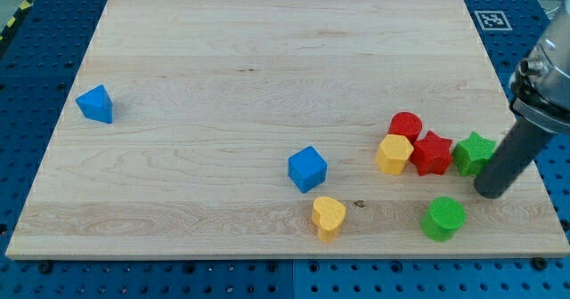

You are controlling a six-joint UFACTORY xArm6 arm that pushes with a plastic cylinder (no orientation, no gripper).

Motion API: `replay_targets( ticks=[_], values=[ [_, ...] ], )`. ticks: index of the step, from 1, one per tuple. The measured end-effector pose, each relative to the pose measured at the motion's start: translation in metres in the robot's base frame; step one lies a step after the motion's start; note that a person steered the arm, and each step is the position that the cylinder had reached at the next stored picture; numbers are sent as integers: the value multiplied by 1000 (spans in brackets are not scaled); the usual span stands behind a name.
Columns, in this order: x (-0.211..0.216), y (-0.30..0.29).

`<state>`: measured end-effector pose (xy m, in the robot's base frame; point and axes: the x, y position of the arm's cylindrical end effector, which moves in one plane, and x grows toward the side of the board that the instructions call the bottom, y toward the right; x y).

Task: Push line of blocks to the blue cube

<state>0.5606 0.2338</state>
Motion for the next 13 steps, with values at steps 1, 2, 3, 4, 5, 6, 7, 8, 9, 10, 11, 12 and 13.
replay_targets(
  ticks=[1,2,3,4,5,6,7,8,9,10,11,12,13],
  values=[
    [-15,14],
    [-33,11],
    [-33,-1],
    [-33,-17],
    [-33,-39],
    [-33,-64],
    [-34,-82],
    [-38,-45],
    [-59,-19],
    [-75,-20],
    [-89,-33],
    [-87,-56],
    [-63,-83]
  ],
)
